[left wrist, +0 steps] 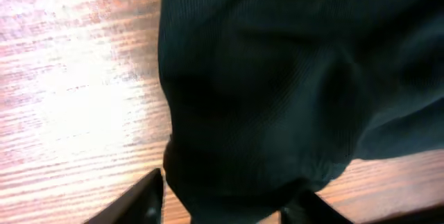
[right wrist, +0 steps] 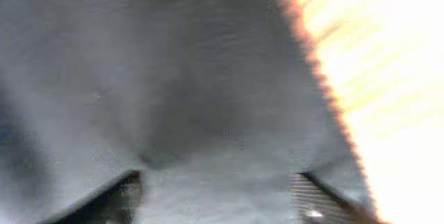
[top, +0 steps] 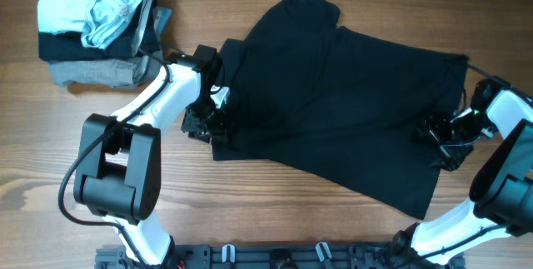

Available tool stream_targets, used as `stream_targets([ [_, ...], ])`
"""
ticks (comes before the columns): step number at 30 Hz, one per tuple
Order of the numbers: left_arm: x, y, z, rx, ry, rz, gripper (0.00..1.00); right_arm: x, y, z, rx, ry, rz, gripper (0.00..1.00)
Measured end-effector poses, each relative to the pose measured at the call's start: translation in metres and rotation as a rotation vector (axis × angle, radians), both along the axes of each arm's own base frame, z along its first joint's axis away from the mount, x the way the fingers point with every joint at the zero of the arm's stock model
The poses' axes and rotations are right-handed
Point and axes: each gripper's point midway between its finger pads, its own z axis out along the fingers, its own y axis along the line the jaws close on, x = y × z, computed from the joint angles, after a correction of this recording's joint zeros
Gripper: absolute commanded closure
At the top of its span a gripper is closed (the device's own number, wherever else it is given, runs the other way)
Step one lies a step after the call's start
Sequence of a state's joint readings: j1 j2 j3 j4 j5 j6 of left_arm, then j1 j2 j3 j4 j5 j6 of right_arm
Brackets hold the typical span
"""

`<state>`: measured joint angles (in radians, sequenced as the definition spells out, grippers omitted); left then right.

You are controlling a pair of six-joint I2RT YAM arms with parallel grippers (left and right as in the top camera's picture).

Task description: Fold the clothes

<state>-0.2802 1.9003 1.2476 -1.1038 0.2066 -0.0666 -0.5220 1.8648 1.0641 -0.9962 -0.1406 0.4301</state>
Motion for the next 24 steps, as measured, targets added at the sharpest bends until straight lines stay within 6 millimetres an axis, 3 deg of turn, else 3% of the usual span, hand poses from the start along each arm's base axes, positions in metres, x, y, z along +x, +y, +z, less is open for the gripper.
stream_targets([
  [2, 0.002, -0.001, 0.0, -0.003, -0.008, -0.001, 0.37, -0.004, -0.012, -0.002, -0.074, 0.031, -0.06, 0.96],
  [5, 0.004, -0.003, -0.001, -0.013, -0.017, -0.003, 0.31, 0.009, -0.033, -0.001, -0.158, -0.029, -0.139, 0.96],
  [7, 0.004, -0.007, 0.0, -0.025, -0.017, -0.006, 0.3, 0.02, -0.046, 0.0, -0.187, -0.085, -0.155, 0.96],
  [11, 0.006, -0.019, -0.001, -0.047, -0.039, -0.031, 0.27, 0.06, -0.073, 0.004, -0.249, -0.262, -0.118, 0.96],
  [13, 0.007, -0.026, -0.002, -0.057, -0.055, -0.051, 0.27, 0.072, -0.073, 0.006, -0.228, -0.304, -0.077, 0.96],
  [16, -0.002, -0.034, -0.01, -0.062, -0.051, -0.08, 0.28, 0.087, -0.071, 0.016, -0.192, -0.366, -0.026, 0.79],
  [18, -0.007, -0.038, -0.018, -0.068, -0.056, -0.097, 0.27, 0.096, -0.07, 0.023, -0.179, -0.403, -0.008, 0.78],
  [22, -0.016, -0.056, -0.019, -0.128, -0.045, -0.122, 0.28, 0.105, -0.069, 0.032, -0.161, -0.448, 0.015, 0.71],
  [24, -0.025, -0.057, -0.018, -0.136, -0.008, -0.124, 0.34, 0.105, -0.067, 0.036, -0.158, -0.454, 0.018, 0.68],
])
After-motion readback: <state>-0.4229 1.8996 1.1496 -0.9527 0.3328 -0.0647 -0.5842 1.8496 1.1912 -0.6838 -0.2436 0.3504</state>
